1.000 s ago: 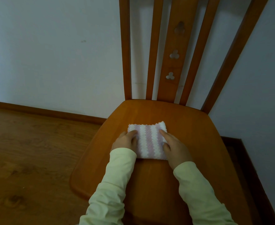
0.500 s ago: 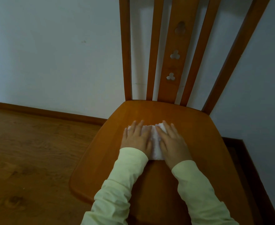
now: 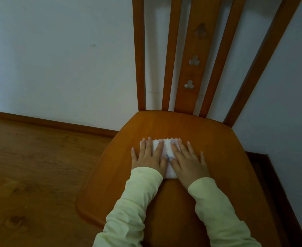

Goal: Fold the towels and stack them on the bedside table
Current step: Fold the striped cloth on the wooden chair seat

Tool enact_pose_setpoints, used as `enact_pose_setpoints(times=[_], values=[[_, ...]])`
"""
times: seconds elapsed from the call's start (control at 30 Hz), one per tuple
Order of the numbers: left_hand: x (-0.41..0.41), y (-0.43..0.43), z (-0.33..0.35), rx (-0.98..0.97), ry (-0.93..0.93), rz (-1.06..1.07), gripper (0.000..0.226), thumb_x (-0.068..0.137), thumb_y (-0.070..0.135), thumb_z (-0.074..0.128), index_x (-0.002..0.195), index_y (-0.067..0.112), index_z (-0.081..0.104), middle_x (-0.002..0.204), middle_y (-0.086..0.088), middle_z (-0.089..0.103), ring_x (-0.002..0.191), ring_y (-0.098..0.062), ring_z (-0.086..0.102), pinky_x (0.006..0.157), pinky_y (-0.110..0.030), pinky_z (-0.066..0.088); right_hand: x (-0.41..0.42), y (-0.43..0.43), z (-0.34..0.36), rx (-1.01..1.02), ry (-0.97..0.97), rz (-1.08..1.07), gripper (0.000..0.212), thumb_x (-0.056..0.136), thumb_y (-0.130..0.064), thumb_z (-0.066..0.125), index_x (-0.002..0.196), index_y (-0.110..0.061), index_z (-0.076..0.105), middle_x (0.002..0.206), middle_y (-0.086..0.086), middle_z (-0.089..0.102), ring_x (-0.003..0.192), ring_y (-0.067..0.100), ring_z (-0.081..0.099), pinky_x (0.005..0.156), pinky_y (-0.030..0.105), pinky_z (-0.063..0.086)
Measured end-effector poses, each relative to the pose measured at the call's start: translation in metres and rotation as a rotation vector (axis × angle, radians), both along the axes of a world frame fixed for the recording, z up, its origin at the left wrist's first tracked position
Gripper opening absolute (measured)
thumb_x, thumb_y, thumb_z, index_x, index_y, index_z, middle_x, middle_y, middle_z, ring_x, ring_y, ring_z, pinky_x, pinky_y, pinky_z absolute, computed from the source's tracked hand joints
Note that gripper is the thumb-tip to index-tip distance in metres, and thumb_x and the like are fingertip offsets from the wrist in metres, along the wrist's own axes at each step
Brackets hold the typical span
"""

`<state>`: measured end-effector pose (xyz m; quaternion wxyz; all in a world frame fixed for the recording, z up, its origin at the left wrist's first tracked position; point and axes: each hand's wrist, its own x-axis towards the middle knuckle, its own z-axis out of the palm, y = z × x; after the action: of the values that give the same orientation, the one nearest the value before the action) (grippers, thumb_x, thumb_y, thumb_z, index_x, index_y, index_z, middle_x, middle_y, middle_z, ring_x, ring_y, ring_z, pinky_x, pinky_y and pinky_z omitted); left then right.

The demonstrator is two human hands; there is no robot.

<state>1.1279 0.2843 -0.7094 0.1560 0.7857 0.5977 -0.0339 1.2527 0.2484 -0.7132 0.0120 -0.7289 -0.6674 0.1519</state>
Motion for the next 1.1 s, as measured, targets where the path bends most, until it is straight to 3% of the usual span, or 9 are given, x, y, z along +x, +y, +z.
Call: enact_pose_setpoints(times=[0.2, 0.33, 0.47, 0.6, 0.67, 0.77, 0.83, 1.0, 1.1], values=[[-0.002, 0.001, 0.004, -0.023, -0.134, 0.088, 0.056, 0.096, 0.047, 0.019, 0.146, 0.035, -0.002, 0.157, 0.0, -0.012, 0.145, -0.02, -0.013, 0.116, -0.047, -0.008, 0.0, 0.002, 0.003, -0.003, 0.102, -0.064, 0.057, 0.097, -0.048, 0.017, 0.144, -0.037, -0.013, 0.157, -0.003, -0.015, 0.145, 0.019, -0.015, 0.116, 0.045, -0.004], [-0.012, 0.005, 0.008, -0.029, -0.2, 0.289, 0.058, 0.097, 0.042, 0.026, 0.147, 0.027, 0.001, 0.158, -0.004, 0.002, 0.146, -0.022, -0.003, 0.117, -0.044, -0.003, 0.001, -0.003, 0.008, 0.01, 0.211, -0.096, 0.058, 0.097, -0.047, 0.021, 0.146, -0.034, -0.009, 0.159, 0.0, -0.003, 0.146, 0.02, -0.009, 0.117, 0.041, -0.003], [-0.013, 0.004, 0.012, -0.061, -0.28, 0.316, 0.058, 0.097, 0.035, 0.033, 0.147, 0.024, 0.006, 0.157, -0.001, 0.012, 0.146, -0.019, 0.004, 0.118, -0.041, -0.004, 0.001, -0.002, 0.009, 0.062, 0.353, -0.143, 0.06, 0.098, -0.042, 0.026, 0.146, -0.033, -0.008, 0.159, -0.003, 0.003, 0.146, 0.017, -0.001, 0.117, 0.041, -0.003], [-0.009, 0.004, 0.017, -0.079, -0.6, 0.472, 0.053, 0.093, 0.024, 0.047, 0.142, 0.024, 0.027, 0.15, -0.003, 0.033, 0.142, -0.026, 0.023, 0.119, -0.042, 0.016, 0.003, -0.004, 0.01, 0.139, 0.628, -0.25, 0.062, 0.097, -0.033, 0.038, 0.147, -0.033, 0.0, 0.156, -0.005, 0.018, 0.144, 0.023, 0.016, 0.118, 0.042, 0.009], [-0.008, 0.002, 0.02, -0.07, -0.82, 0.553, 0.048, 0.091, 0.015, 0.052, 0.136, 0.022, 0.038, 0.14, -0.004, 0.046, 0.131, -0.027, 0.04, 0.11, -0.04, 0.036, 0.004, -0.005, 0.013, 0.201, 0.817, -0.345, 0.065, 0.095, -0.024, 0.047, 0.147, -0.03, 0.01, 0.148, 0.002, 0.036, 0.135, 0.024, 0.036, 0.109, 0.038, 0.03], [-0.007, -0.001, 0.023, -0.045, -1.002, 0.602, 0.04, 0.088, 0.009, 0.056, 0.125, 0.02, 0.048, 0.121, -0.002, 0.055, 0.109, -0.019, 0.053, 0.091, -0.03, 0.046, 0.007, -0.006, 0.02, 0.304, 0.958, -0.463, 0.066, 0.089, -0.011, 0.057, 0.145, -0.024, 0.024, 0.129, 0.009, 0.054, 0.111, 0.018, 0.051, 0.092, 0.029, 0.041], [-0.008, -0.002, 0.024, -0.035, -1.081, 0.614, 0.035, 0.086, 0.01, 0.059, 0.12, 0.019, 0.053, 0.109, 0.003, 0.053, 0.098, -0.013, 0.05, 0.081, -0.025, 0.046, 0.01, -0.006, 0.023, 0.324, 1.003, -0.515, 0.064, 0.087, -0.01, 0.06, 0.143, -0.02, 0.029, 0.123, 0.009, 0.057, 0.103, 0.014, 0.05, 0.088, 0.027, 0.042], [-0.008, -0.003, 0.028, -0.018, -1.159, 0.612, 0.028, 0.087, 0.013, 0.059, 0.115, 0.016, 0.058, 0.103, 0.007, 0.054, 0.096, -0.011, 0.049, 0.064, -0.012, 0.04, 0.014, -0.007, 0.029, 0.257, 1.09, -0.542, 0.047, 0.088, -0.013, 0.06, 0.133, -0.01, 0.047, 0.117, 0.005, 0.059, 0.098, 0.014, 0.053, 0.08, 0.025, 0.046], [-0.008, -0.003, 0.034, -0.072, -1.199, 0.634, 0.025, 0.087, 0.014, 0.058, 0.112, 0.016, 0.06, 0.105, 0.006, 0.056, 0.099, -0.014, 0.05, 0.066, -0.013, 0.04, 0.015, -0.01, 0.037, 0.183, 1.179, -0.559, 0.027, 0.089, -0.02, 0.058, 0.115, -0.013, 0.06, 0.111, 0.004, 0.063, 0.096, 0.018, 0.06, 0.079, 0.032, 0.051]])
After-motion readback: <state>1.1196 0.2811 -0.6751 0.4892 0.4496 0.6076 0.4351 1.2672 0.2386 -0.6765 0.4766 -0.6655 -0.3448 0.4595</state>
